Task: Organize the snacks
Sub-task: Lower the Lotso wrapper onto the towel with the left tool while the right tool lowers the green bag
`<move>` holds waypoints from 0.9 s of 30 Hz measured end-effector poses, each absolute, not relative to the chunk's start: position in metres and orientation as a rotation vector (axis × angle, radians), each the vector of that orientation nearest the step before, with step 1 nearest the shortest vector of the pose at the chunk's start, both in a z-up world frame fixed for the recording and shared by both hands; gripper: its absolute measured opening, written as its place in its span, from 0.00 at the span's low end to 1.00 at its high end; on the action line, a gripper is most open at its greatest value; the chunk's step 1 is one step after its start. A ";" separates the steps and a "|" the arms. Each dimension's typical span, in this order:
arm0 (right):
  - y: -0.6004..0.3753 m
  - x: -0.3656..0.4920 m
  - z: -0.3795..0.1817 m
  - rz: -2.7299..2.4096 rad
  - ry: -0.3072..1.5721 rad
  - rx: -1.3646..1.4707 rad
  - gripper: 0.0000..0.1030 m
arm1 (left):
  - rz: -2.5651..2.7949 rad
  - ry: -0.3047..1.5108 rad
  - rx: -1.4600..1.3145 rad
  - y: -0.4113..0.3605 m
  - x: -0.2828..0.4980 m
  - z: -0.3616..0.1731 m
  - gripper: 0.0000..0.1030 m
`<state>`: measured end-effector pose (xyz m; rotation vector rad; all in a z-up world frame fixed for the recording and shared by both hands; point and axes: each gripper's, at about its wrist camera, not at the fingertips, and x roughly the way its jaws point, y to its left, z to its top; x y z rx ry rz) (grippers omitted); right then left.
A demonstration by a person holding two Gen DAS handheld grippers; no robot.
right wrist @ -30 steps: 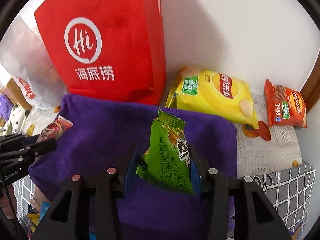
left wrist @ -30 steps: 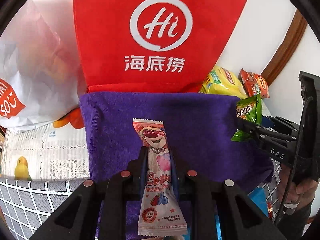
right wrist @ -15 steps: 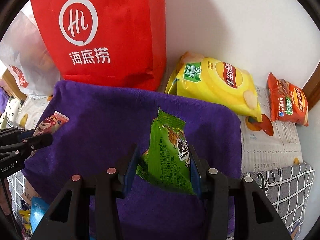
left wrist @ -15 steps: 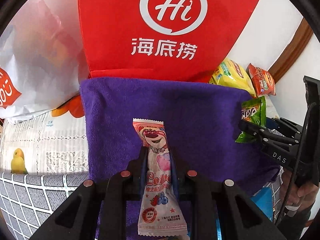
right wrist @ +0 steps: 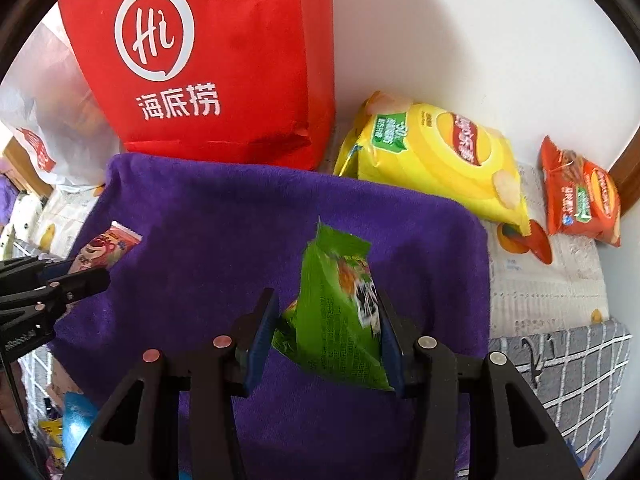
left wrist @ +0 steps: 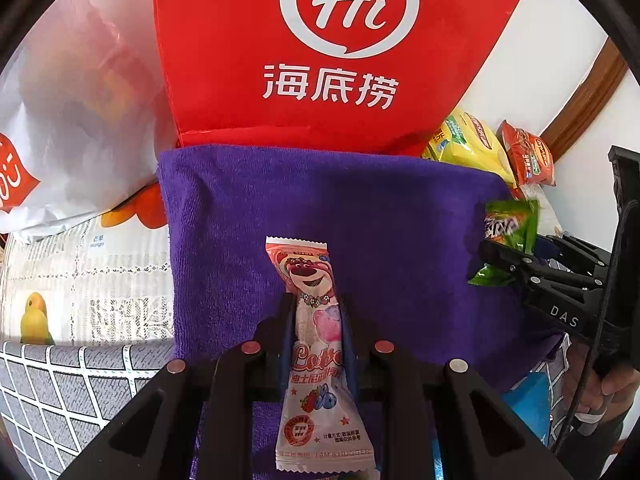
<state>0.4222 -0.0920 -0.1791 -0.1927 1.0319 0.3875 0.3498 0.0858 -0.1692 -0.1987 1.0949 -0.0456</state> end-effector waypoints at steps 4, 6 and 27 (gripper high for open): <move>-0.091 0.422 -0.176 0.377 1.026 -0.201 0.53 | -0.046 1.095 -0.199 0.087 0.348 -0.168 0.20; -0.092 0.421 -0.172 0.384 1.022 -0.184 0.53 | -0.048 1.096 -0.199 0.087 0.349 -0.167 0.20; -0.095 0.408 -0.138 0.414 0.918 -0.142 0.60 | -0.065 1.118 -0.203 0.090 0.348 -0.171 0.20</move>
